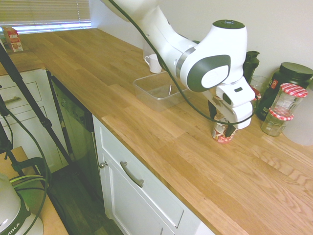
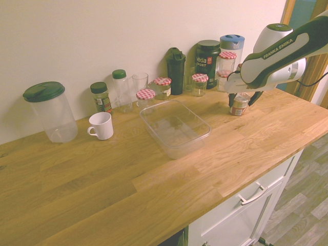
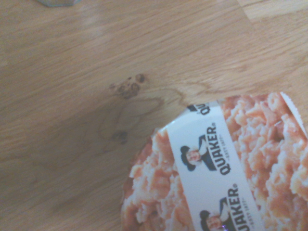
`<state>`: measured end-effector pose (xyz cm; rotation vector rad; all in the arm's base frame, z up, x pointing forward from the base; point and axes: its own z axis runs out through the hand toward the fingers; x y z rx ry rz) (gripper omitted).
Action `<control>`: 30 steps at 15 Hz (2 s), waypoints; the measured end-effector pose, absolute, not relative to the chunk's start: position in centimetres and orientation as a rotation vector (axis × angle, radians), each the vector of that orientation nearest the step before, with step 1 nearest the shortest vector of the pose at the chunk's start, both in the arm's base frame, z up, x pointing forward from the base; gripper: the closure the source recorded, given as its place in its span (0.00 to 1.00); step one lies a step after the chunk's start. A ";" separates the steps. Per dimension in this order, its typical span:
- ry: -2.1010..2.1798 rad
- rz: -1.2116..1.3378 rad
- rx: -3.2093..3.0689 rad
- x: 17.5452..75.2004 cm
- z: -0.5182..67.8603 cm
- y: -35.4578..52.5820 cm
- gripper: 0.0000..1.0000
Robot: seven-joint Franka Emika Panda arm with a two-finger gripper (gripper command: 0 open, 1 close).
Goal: Put the cereal into the container
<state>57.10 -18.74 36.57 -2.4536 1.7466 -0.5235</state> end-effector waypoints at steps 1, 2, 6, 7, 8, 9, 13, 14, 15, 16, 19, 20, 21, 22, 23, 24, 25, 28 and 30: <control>1.746 -0.524 -2.458 57.5 36.3 -18.8 0.00; 1.738 -0.533 -2.472 57.8 36.2 -18.7 0.00; 1.707 -0.625 -2.517 58.4 36.3 -18.5 1.00; 1.707 -0.637 -2.522 58.4 36.3 -18.3 1.00; 1.710 -0.642 -2.525 58.5 36.3 -18.3 1.00; 1.711 -0.643 -2.527 58.5 36.3 -18.2 1.00; 1.716 -0.643 -2.531 58.5 36.0 -18.1 1.00; 1.716 -0.644 -2.531 58.5 36.0 -18.1 1.00; 1.712 -0.651 -2.530 58.6 36.0 -18.1 1.00; 1.710 -0.655 -2.528 58.6 36.1 -18.1 1.00; 1.707 -0.665 -2.524 58.7 36.2 -18.0 1.00; 1.706 -0.669 -2.522 58.7 36.2 -18.0 1.00; 1.705 -0.688 -2.509 58.8 36.4 -18.0 1.00; 1.705 -0.718 -2.486 58.8 37.0 -17.9 1.00; 1.703 -0.758 -2.466 58.6 37.8 -17.6 1.00; 1.696 -0.793 -2.448 58.1 38.8 -17.0 1.00; 1.673 -0.825 -2.442 57.4 40.2 -15.8 1.00; 1.585 -0.941 -2.452 54.1 44.6 -9.7 1.00; 1.543 -1.020 -2.484 51.9 46.8 -4.0 1.00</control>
